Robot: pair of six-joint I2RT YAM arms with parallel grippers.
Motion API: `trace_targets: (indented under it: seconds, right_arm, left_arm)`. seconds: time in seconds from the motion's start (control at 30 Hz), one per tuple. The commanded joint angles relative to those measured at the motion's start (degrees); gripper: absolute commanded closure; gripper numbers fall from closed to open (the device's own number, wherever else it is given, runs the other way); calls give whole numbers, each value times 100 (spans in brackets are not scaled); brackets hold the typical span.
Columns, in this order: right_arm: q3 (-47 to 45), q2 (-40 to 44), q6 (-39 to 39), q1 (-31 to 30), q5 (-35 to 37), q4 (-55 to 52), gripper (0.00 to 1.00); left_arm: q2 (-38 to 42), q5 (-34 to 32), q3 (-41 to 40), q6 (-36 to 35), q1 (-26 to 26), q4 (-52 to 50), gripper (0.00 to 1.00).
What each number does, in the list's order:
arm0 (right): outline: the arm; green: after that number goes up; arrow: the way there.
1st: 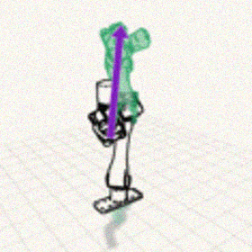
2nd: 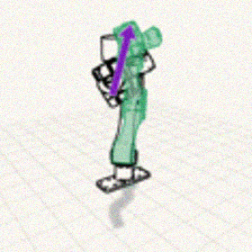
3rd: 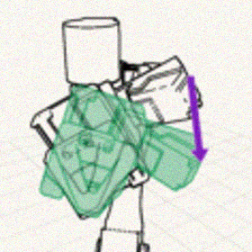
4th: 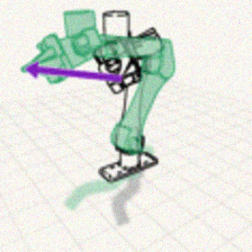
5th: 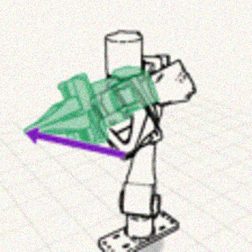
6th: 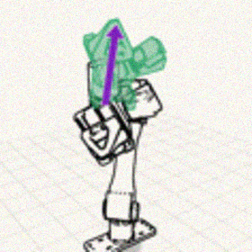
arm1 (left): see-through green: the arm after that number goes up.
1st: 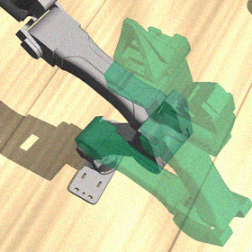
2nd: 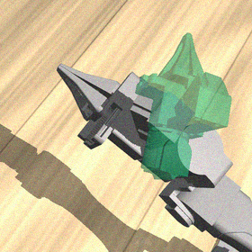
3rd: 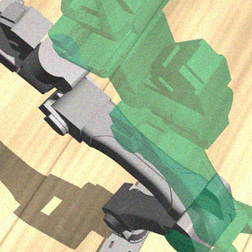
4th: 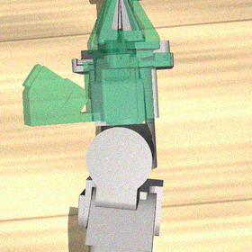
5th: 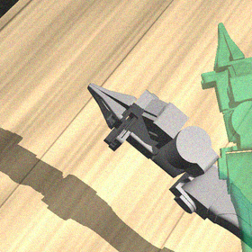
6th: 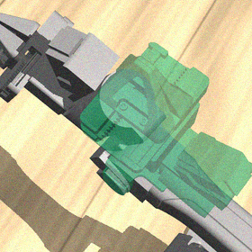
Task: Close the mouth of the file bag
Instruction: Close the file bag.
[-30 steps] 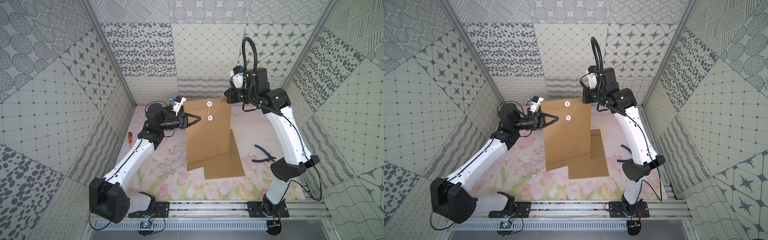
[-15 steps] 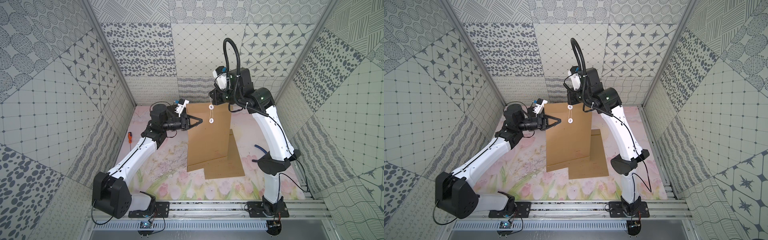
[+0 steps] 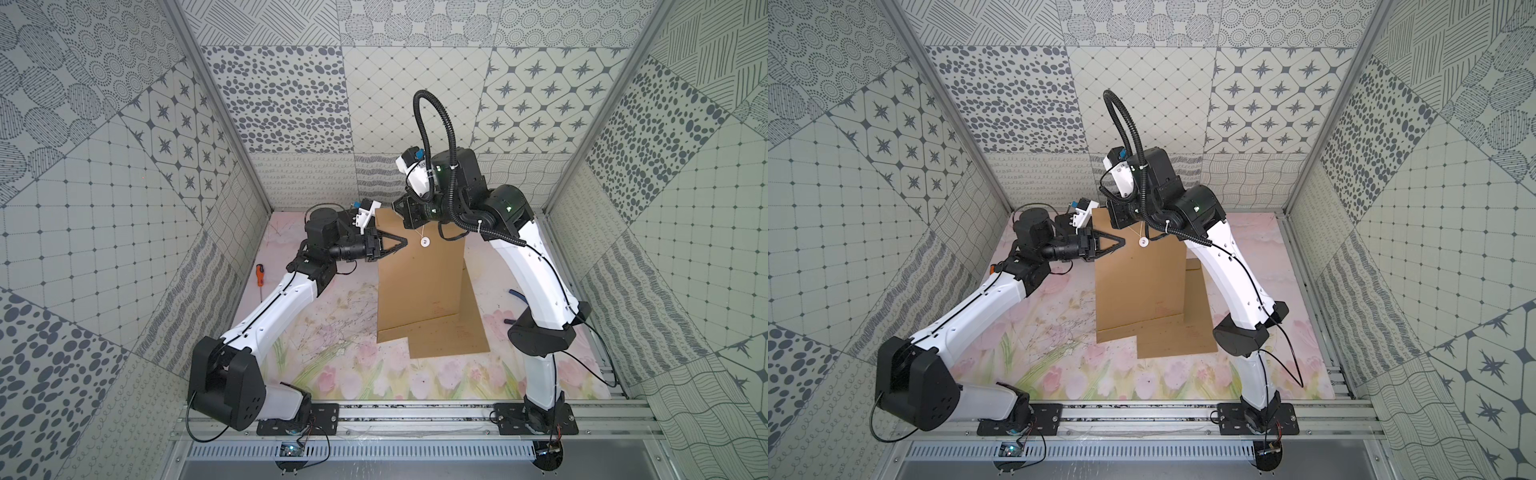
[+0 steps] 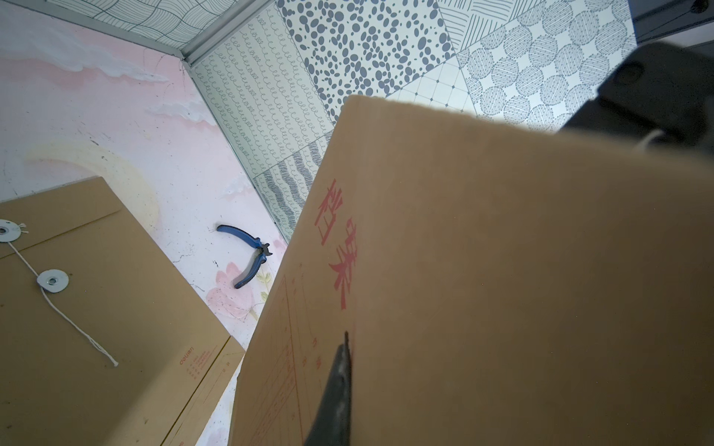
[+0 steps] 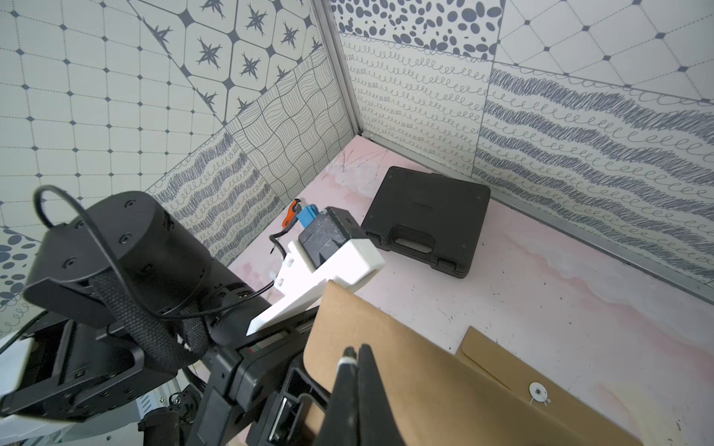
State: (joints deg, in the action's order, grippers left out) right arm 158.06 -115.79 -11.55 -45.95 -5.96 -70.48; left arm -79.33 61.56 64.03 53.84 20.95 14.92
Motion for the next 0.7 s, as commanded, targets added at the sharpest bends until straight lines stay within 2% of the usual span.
trace_targets:
  seconds: [0.0, 0.13, 0.3, 0.67]
  right_arm:
    - [125, -80, 18, -192, -178, 210, 100]
    - [45, 22, 109, -347, -205, 157, 100]
    - [-372, 335, 131, -466, -249, 240, 100]
    - [-2759, 1499, 199, -696, 283, 1215, 100]
  left_arm:
    - [-27, -41, 107, -16, 43, 330, 100]
    - [-132, -35, 154, 353, 8, 759, 100]
    - [-162, -64, 297, 456, -135, 812, 100]
    - [-166, -57, 763, 478, -394, 767, 100]
